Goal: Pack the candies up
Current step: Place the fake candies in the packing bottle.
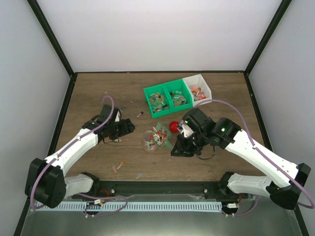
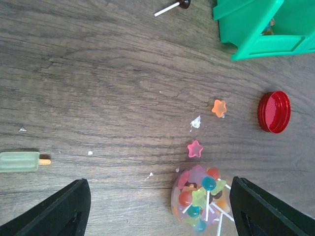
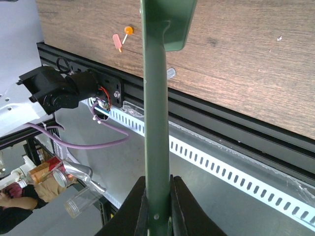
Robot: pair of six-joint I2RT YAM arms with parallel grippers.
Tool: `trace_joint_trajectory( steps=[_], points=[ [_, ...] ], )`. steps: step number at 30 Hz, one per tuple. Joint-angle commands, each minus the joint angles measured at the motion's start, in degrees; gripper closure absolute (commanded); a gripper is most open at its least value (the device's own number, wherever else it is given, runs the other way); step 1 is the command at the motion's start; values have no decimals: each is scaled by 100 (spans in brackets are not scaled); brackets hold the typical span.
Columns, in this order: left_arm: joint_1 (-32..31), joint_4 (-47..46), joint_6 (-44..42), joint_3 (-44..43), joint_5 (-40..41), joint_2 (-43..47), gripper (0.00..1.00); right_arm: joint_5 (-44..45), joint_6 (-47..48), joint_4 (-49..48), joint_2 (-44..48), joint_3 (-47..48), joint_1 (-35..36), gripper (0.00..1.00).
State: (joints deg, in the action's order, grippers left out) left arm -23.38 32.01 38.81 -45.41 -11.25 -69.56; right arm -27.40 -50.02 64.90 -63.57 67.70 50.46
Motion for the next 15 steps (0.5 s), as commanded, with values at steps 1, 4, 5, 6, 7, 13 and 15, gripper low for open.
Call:
trace_joint_trajectory(
  steps=[1,4,5,6,7,13,15],
  points=[
    [17,-161,42,131,-75,62,21,-42,31,1,32,137,56,99],
    [19,-117,44,132,-74,77,21,-32,-51,-99,78,55,52,99],
    [21,-133,46,146,-71,101,21,-147,-68,-138,63,7,60,99],
    [19,-147,51,152,-79,107,21,-66,-46,-85,72,33,61,99],
    [17,-132,44,143,-79,101,21,141,-1,59,86,142,50,99],
    [20,-114,18,109,-93,78,21,283,130,268,26,326,-52,99],
    [17,-63,9,79,-65,77,21,54,141,177,-23,341,-85,99]
  ],
)
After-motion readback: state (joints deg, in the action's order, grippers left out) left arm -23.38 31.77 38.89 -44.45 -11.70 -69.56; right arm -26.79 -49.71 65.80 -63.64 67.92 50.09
